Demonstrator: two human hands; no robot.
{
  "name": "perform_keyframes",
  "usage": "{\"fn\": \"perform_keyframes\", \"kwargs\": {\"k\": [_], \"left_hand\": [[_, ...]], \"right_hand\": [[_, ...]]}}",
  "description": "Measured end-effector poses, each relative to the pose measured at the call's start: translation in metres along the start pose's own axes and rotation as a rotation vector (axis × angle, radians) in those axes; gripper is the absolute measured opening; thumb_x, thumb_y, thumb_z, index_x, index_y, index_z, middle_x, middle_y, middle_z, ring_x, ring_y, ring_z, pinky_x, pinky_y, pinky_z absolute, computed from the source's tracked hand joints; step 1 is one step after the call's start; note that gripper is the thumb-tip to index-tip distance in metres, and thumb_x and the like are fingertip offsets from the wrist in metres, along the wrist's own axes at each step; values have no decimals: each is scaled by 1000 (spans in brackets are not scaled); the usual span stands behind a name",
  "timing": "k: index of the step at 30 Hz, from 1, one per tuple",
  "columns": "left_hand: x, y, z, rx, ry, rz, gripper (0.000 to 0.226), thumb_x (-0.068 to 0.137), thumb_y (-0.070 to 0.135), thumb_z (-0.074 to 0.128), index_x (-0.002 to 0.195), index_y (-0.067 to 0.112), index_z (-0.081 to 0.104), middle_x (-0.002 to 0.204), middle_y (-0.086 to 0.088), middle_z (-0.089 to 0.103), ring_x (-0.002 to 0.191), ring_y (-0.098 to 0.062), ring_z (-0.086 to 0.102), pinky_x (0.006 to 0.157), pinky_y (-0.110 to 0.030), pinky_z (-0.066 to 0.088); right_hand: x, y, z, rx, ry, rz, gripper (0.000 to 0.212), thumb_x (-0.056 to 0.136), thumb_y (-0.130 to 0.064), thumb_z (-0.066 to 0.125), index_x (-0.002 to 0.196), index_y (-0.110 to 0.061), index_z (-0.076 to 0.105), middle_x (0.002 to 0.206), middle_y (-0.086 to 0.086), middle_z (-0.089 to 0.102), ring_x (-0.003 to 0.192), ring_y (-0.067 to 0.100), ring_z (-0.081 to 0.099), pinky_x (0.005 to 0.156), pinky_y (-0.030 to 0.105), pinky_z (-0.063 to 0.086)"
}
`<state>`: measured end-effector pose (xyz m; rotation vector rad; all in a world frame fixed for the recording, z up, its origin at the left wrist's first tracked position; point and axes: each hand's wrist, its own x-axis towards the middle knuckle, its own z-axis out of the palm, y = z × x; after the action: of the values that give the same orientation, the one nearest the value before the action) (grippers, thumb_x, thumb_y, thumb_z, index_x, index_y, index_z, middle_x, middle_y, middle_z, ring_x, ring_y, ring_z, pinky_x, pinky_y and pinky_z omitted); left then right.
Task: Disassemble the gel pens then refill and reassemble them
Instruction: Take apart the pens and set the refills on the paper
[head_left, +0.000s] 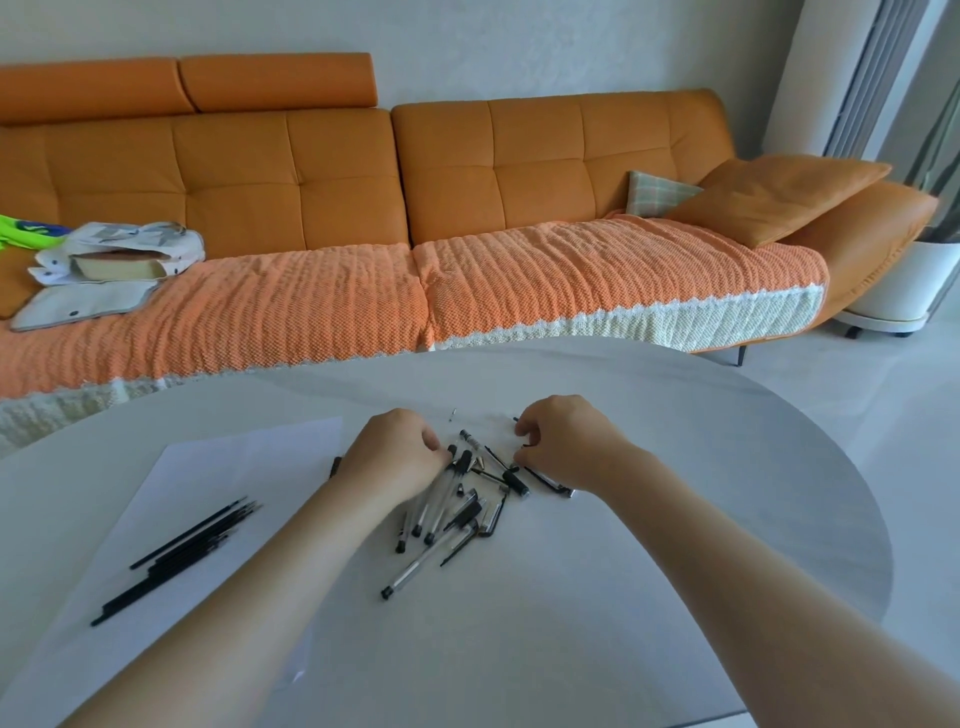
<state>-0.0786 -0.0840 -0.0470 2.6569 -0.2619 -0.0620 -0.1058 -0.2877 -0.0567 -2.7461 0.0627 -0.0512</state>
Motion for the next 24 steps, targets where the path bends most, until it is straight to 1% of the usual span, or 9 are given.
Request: {"fn": "perform_keyframes", "kwargs": {"k": [4, 6, 9, 12, 15, 16, 18, 21, 24], "left_hand": [[1, 5, 6, 16, -18, -18, 16, 84, 23, 63, 75, 18, 75, 69, 5, 69, 66, -16, 66, 53, -22, 48], [3, 4, 7, 2, -23, -24, 22, 84, 28, 64, 72, 12, 72, 65, -2, 70, 64, -21, 68, 54, -22, 43], [3, -1, 2, -44, -44, -39, 28, 91, 27, 53, 69, 11, 61, 58, -3, 64, 56, -26, 68, 61, -28, 50], [-2, -11, -8, -9, 16, -39, 22, 93, 19, 46, 85, 19, 66, 80, 0, 70, 64, -23, 69, 67, -35, 57], [-16, -21, -13, 60, 6, -38, 8, 91, 28, 52, 88, 29, 60, 91, 9, 62, 79, -14, 61, 69, -30, 53], [-22, -22, -14, 94, -8, -35, 5, 88, 33, 54, 87, 29, 58, 91, 10, 61, 81, -13, 59, 68, -29, 51], [-33, -21, -11, 168, -24, -39, 19, 84, 44, 57, 84, 25, 58, 86, 9, 63, 79, -13, 59, 64, -27, 46], [-42, -16, -8, 218, -40, -56, 36, 79, 52, 61, 79, 17, 68, 78, -1, 71, 73, -20, 66, 59, -24, 43], [-43, -17, -8, 176, -52, -70, 32, 77, 49, 64, 63, 21, 64, 60, 0, 58, 58, -23, 58, 52, -23, 38]], "right_hand": [[-2, 0, 0, 11, -4, -29, 31, 88, -23, 64, 118, -23, 66, 96, -5, 67, 86, 14, 61, 76, 31, 55], [-2, -1, -1, 18, 1, -37, 30, 88, -23, 65, 118, -23, 67, 98, -5, 67, 87, 14, 61, 76, 30, 55], [-2, -5, -5, 43, 20, -56, 28, 90, -23, 68, 118, -24, 67, 104, -5, 67, 94, 16, 61, 81, 31, 54], [-5, -15, -10, 90, 43, -110, 26, 90, -22, 68, 116, -25, 69, 105, -6, 68, 98, 15, 62, 86, 34, 54], [-11, -26, -9, 111, 14, -166, 24, 90, -25, 67, 114, -29, 69, 104, -11, 70, 95, 12, 62, 82, 31, 54], [-13, -29, -8, 101, -4, -177, 24, 90, -27, 67, 113, -31, 69, 103, -13, 70, 94, 11, 62, 79, 29, 53], [-16, -36, -4, 74, -26, -188, 23, 89, -30, 67, 111, -35, 69, 103, -15, 69, 92, 11, 61, 74, 26, 50], [-20, -44, 0, 65, -42, -192, 20, 87, -32, 68, 106, -37, 70, 100, -17, 70, 86, 8, 59, 74, 27, 51], [-24, -50, 2, 54, -47, -199, 20, 88, -32, 67, 107, -37, 70, 99, -17, 70, 85, 6, 58, 76, 28, 51]]}}
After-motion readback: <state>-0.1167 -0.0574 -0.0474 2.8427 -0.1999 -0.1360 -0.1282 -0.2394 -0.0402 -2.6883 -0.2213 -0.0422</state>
